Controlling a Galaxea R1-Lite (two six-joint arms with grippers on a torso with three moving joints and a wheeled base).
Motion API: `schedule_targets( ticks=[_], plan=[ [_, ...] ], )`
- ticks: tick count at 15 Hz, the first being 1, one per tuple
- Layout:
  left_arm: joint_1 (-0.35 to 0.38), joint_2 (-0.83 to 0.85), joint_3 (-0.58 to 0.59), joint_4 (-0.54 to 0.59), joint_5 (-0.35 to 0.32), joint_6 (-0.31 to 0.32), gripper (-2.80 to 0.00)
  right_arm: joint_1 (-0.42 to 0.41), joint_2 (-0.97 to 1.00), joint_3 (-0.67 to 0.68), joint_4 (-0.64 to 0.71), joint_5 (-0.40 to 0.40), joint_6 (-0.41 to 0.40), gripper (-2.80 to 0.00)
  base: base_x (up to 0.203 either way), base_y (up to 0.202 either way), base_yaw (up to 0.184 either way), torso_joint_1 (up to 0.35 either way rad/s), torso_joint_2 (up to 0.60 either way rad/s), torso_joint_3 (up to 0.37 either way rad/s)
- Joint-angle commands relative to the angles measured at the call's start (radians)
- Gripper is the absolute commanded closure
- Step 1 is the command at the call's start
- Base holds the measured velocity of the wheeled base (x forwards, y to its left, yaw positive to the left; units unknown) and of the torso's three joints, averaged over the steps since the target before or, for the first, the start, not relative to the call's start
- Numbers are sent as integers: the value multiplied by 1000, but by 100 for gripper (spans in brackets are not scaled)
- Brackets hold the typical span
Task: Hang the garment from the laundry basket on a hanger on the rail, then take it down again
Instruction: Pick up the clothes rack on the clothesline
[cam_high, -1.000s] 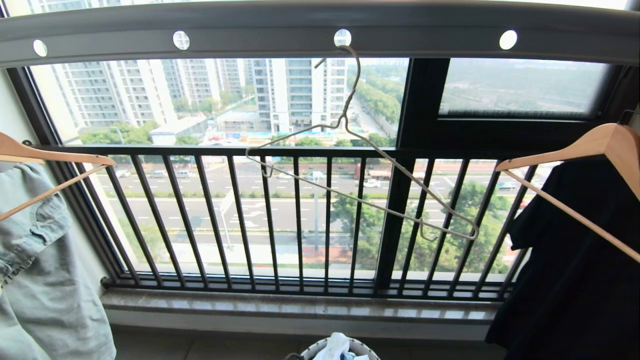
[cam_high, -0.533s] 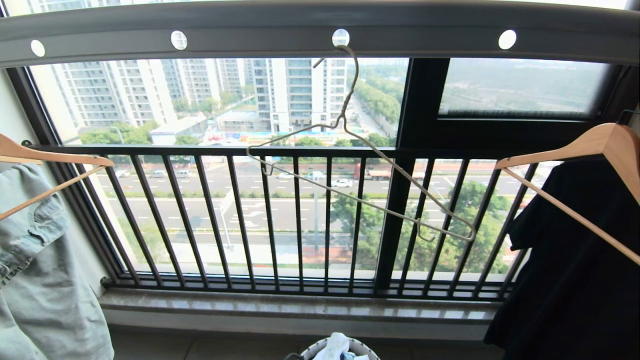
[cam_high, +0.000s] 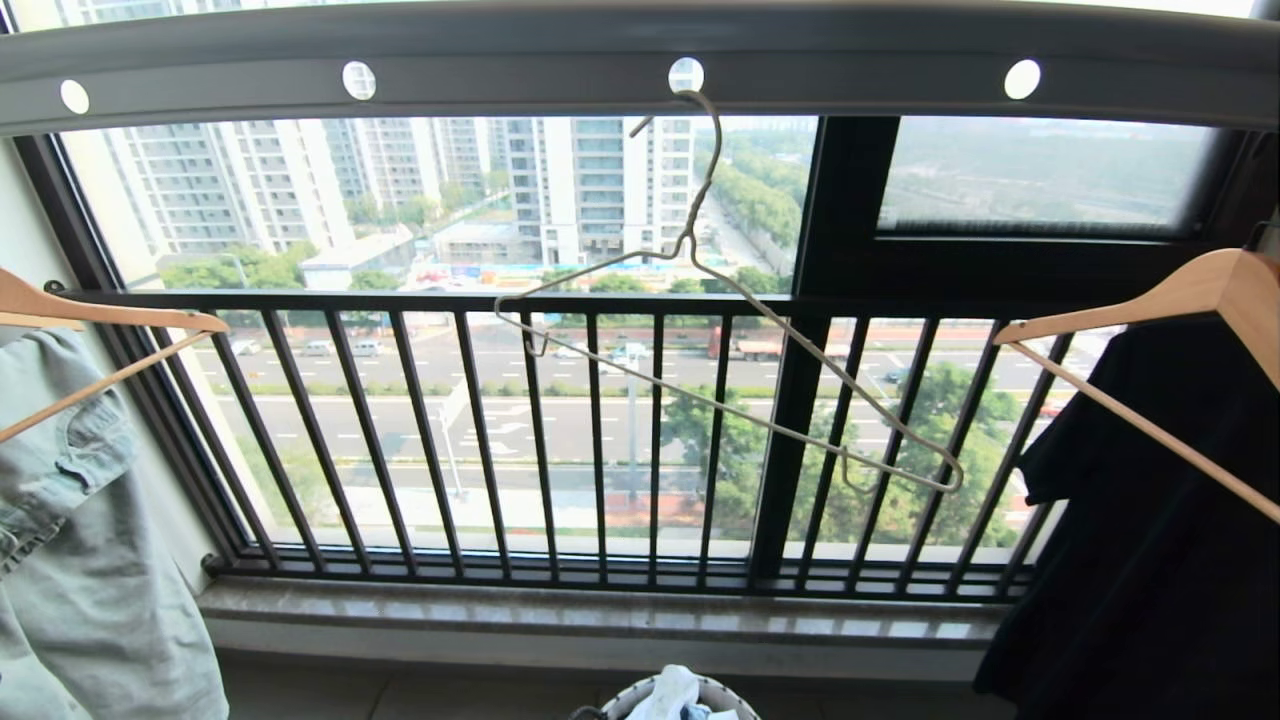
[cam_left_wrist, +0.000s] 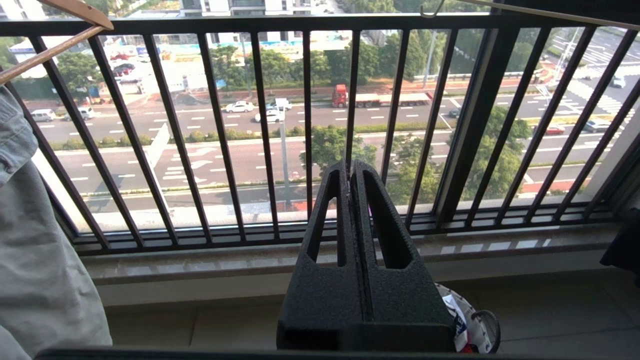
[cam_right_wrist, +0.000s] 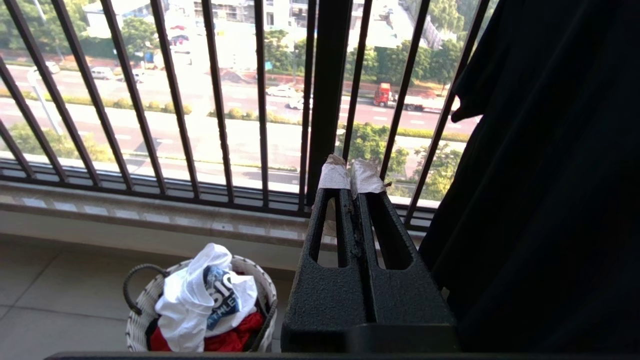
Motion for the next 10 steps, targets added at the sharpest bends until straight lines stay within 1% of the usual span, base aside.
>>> schedule_targets(
  ticks=[1, 2, 3, 4, 5, 6, 7, 8, 10],
  plan=[
    [-3, 268, -125, 0, -79, 0, 0, 0, 1, 0, 0, 0, 0, 0, 0, 0, 0, 0, 0, 0],
    [-12, 352, -186, 0, -111, -2, 0, 0, 0, 0, 0, 0, -2, 0, 0, 0, 0, 0, 0, 0],
    [-39, 438, -263, -1, -134, -7, 0, 0, 0, 0, 0, 0, -2, 0, 0, 0, 0, 0, 0, 0],
    [-98, 505, -349, -1, -146, -21, 0, 0, 0, 0, 0, 0, -1, 0, 0, 0, 0, 0, 0, 0],
    [-193, 562, -429, 3, -144, -42, 0, 0, 1, 0, 0, 0, -2, 0, 0, 0, 0, 0, 0, 0],
    [-302, 628, -518, 18, -116, -61, 0, 0, 1, 0, 0, 0, -1, 0, 0, 0, 0, 0, 0, 0],
    [-421, 695, -593, 39, -57, -75, 0, 0, 0, 0, 0, 0, 0, 0, 0, 0, 0, 0, 0, 0],
    [-532, 759, -647, 53, 20, -82, 0, 0, 0, 0, 0, 0, -2, 0, 0, 0, 0, 0, 0, 0],
    [-747, 912, -764, 73, 203, -93, 0, 0, 0, 0, 0, 0, -2, 0, 0, 0, 0, 0, 0, 0]
  ],
)
